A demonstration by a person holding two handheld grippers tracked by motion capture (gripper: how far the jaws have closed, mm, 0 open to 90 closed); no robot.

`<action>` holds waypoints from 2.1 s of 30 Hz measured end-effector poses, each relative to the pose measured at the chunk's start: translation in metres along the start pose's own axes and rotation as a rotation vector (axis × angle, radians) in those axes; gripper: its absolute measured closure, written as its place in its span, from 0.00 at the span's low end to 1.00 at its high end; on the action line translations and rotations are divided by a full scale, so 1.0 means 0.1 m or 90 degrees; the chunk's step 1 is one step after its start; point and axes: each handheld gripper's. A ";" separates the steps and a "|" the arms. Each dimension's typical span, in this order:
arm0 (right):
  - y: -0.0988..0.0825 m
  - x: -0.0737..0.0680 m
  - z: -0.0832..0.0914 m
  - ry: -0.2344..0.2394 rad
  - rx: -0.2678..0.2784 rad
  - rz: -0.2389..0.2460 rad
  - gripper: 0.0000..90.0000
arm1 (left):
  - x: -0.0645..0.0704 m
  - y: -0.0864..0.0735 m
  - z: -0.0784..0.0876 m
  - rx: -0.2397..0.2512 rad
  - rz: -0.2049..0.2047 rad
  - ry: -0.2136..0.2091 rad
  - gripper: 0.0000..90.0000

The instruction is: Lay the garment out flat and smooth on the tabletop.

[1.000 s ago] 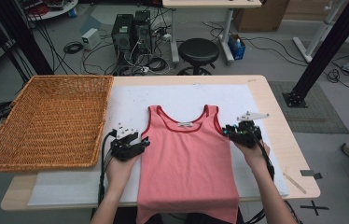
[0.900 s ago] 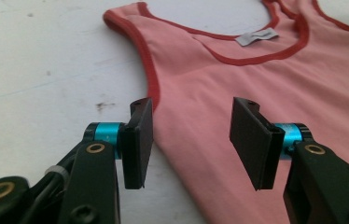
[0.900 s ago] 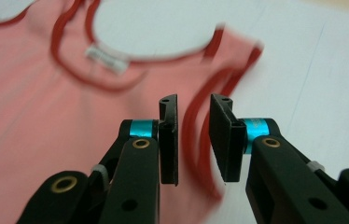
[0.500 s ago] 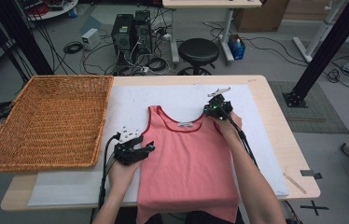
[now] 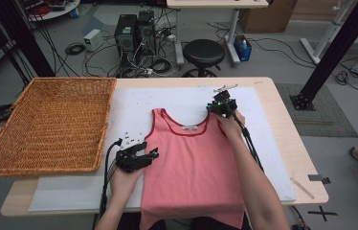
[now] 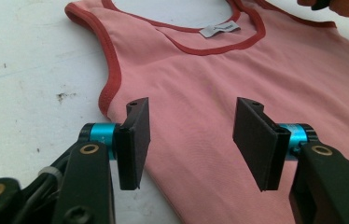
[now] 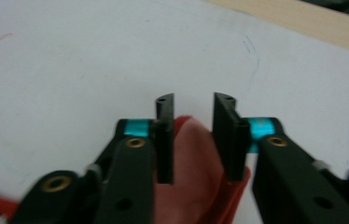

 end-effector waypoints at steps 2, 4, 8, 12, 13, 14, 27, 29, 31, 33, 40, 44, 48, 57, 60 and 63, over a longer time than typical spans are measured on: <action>-0.05 0.02 0.17 -0.002 0.009 -0.014 0.64 | -0.01 -0.02 0.04 -0.001 0.011 -0.003 0.49; -0.14 0.00 0.44 0.010 0.047 -0.014 0.62 | -0.02 -0.07 0.11 -0.002 0.027 -0.006 0.48; -0.58 -0.16 1.12 0.064 0.099 -0.043 0.57 | 0.03 -0.24 0.33 -0.010 0.049 -0.002 0.48; -1.27 -0.48 1.68 0.115 0.121 -0.066 0.58 | 0.16 -0.45 0.59 -0.013 0.052 -0.006 0.48; -1.44 -0.58 1.77 0.122 0.115 -0.068 0.59 | 0.19 -0.50 0.63 -0.016 0.050 -0.006 0.48; -1.59 -0.66 1.83 0.123 0.107 -0.068 0.59 | 0.21 -0.54 0.65 -0.028 0.045 0.001 0.48; -2.06 -1.00 1.98 0.065 0.072 -0.014 0.97 | 0.38 -0.76 0.68 -0.046 0.022 -0.045 0.97; -2.06 -1.01 1.99 0.065 0.075 -0.012 0.97 | 0.39 -0.77 0.69 -0.042 0.023 -0.046 0.97; -2.09 -1.04 2.04 0.069 0.093 -0.011 0.97 | 0.40 -0.80 0.75 -0.032 0.022 -0.054 0.97; -2.10 -1.04 2.07 0.073 0.099 -0.012 0.97 | 0.41 -0.82 0.78 -0.030 0.021 -0.060 0.98; -2.33 -1.18 2.39 0.115 0.125 -0.012 0.98 | 0.53 -0.98 1.08 -0.036 0.008 -0.082 0.98; -2.46 -1.25 2.49 0.126 0.114 -0.008 0.98 | 0.62 -1.05 1.16 -0.047 -0.004 -0.086 0.98; -2.48 -1.23 2.55 0.136 0.132 -0.004 0.89 | 0.66 -1.06 1.18 -0.037 -0.021 -0.098 0.93; -2.09 -0.94 2.57 0.147 0.183 -0.005 0.59 | 0.52 -0.68 1.12 0.041 -0.030 -0.105 0.49; -1.80 -0.77 2.52 0.146 0.198 -0.005 0.46 | 0.44 -0.36 1.06 0.084 -0.048 -0.105 0.43; -1.63 -0.66 2.46 0.143 0.206 -0.010 0.42 | 0.38 -0.17 0.98 0.091 -0.053 -0.117 0.43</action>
Point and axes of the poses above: each handheld gripper's, and its own axes: z roughly backward along the jaws, y roughly out of its top, x roughly to its right, and after that the axes turned 7 degrees about z, right-handed
